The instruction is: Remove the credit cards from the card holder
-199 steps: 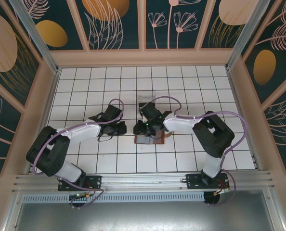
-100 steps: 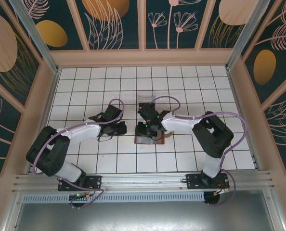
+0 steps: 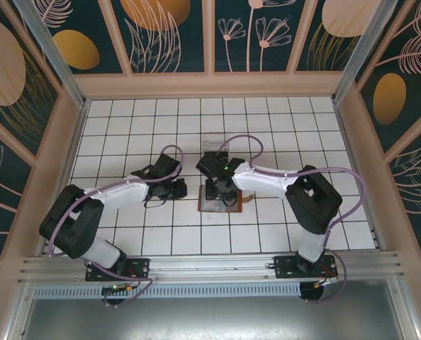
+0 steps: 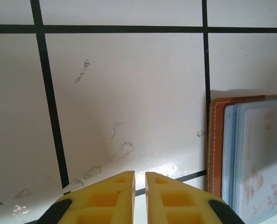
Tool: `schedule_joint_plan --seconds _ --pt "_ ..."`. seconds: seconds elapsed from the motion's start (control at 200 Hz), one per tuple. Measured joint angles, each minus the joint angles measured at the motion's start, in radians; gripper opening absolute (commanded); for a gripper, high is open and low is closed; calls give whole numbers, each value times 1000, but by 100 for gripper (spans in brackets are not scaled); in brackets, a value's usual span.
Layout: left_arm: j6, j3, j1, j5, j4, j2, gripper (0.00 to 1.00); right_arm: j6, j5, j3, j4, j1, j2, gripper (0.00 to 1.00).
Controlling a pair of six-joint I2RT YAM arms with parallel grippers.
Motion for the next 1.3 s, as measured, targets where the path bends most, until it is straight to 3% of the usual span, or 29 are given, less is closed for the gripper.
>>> schedule_joint_plan --seconds 0.38,0.916,1.301 --pt "8 19 0 25 0 21 16 3 116 4 -118 0 -5 51" --pt "31 88 -33 114 -1 44 18 8 143 -147 -113 -80 -111 48" --pt "31 193 -140 90 -36 138 22 8 -57 -224 74 -145 -274 41"
